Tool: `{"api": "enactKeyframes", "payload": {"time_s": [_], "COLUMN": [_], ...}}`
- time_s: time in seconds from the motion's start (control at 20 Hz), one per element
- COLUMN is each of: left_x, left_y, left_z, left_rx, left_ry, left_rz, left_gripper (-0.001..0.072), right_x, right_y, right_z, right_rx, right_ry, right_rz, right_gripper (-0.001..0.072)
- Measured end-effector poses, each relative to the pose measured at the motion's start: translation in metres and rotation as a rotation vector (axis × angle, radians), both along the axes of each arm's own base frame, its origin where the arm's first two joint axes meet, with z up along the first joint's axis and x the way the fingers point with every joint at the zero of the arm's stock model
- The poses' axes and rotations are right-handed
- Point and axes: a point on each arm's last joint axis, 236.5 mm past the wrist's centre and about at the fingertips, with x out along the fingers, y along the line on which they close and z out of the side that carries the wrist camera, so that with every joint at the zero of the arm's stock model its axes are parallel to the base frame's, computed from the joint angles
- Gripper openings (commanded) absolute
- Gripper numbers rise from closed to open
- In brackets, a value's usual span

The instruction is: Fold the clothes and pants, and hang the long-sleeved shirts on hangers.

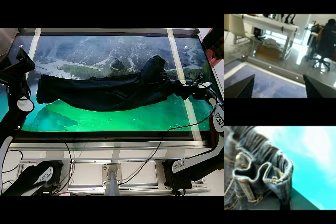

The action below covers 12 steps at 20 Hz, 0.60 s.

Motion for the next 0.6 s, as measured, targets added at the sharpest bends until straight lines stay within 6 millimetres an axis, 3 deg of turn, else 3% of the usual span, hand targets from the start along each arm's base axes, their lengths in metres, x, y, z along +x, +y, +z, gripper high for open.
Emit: {"api": "enactKeyframes", "payload": {"time_s": [0.05, 0.1, 0.2, 0.35, 0.6], "left_x": [0.001, 0.002, 0.002, -0.008, -0.044], "left_y": [-0.003, -0.006, -0.014, -0.021, -0.012], "left_z": [-0.004, -0.008, -0.016, -0.029, -0.069], "left_rx": [-0.004, -0.007, -0.019, -0.046, -0.187], "left_ry": [0.017, 0.037, 0.09, 0.197, 0.442], "left_rz": [-0.013, -0.028, -0.07, -0.143, -0.221], "left_gripper": [0.0701, 0.0644, 0.0205, 0.0196, 0.0196], "right_x": [0.002, 0.002, 0.01, 0.006, -0.037], "right_y": [-0.002, -0.004, -0.012, -0.029, -0.052], "right_z": [0.003, 0.007, 0.03, 0.071, 0.113], "right_rx": [-0.012, -0.029, -0.066, -0.152, -0.257], "right_ry": [-0.009, -0.017, -0.074, -0.129, -0.071], "right_rz": [-0.001, 0.005, -0.01, 0.0, 0.066], "right_gripper": [0.0046, 0.0046, 0.0045, 0.0045, 0.0046]}}
